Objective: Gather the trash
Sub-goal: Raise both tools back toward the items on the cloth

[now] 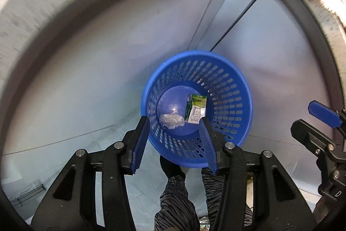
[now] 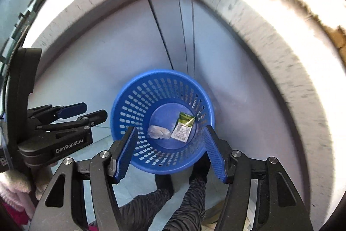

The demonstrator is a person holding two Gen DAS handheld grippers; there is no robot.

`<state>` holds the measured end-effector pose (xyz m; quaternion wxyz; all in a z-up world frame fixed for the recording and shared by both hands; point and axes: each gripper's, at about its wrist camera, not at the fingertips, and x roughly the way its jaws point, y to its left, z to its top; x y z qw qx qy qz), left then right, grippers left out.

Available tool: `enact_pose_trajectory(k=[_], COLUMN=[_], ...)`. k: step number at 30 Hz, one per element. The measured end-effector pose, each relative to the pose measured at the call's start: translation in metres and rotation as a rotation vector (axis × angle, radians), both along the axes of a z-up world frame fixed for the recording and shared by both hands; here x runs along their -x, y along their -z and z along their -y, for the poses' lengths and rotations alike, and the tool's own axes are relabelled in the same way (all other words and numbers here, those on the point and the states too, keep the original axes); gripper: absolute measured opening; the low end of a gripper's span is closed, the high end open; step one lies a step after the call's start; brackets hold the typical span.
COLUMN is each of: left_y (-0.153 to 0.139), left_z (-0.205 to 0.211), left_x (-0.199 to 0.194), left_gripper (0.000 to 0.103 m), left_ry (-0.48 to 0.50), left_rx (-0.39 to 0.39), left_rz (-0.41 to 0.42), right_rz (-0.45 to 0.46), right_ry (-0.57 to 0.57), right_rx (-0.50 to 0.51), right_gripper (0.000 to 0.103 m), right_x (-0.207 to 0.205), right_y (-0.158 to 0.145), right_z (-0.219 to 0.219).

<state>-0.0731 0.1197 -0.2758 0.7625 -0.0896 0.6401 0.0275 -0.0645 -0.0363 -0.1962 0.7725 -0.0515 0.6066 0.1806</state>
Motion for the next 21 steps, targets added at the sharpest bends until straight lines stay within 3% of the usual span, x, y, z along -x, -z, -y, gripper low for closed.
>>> enact_pose_trajectory(k=[11, 15, 21], left_y=[-0.096, -0.132, -0.18], left_z=[0.002, 0.013, 0.035], left_x=[-0.01, -0.022, -0.057], left_gripper=[0.048, 0.055, 0.057], left_ry=[0.022, 0.021, -0.007], left_rx=[0.016, 0.029, 0.054], left_rz=[0.139, 0.196, 0.277], right_rz=[0.089, 0.128, 0.218], right_ry=[0.012, 0.027, 0.041], right_rx=[-0.093, -0.136, -0.177], right_gripper=[0.062, 0.062, 0.07], right_x=[0.011, 0.002, -0.036], right_y=[-0.077, -0.104, -0.144], right_z=[0.028, 0.049, 0.094])
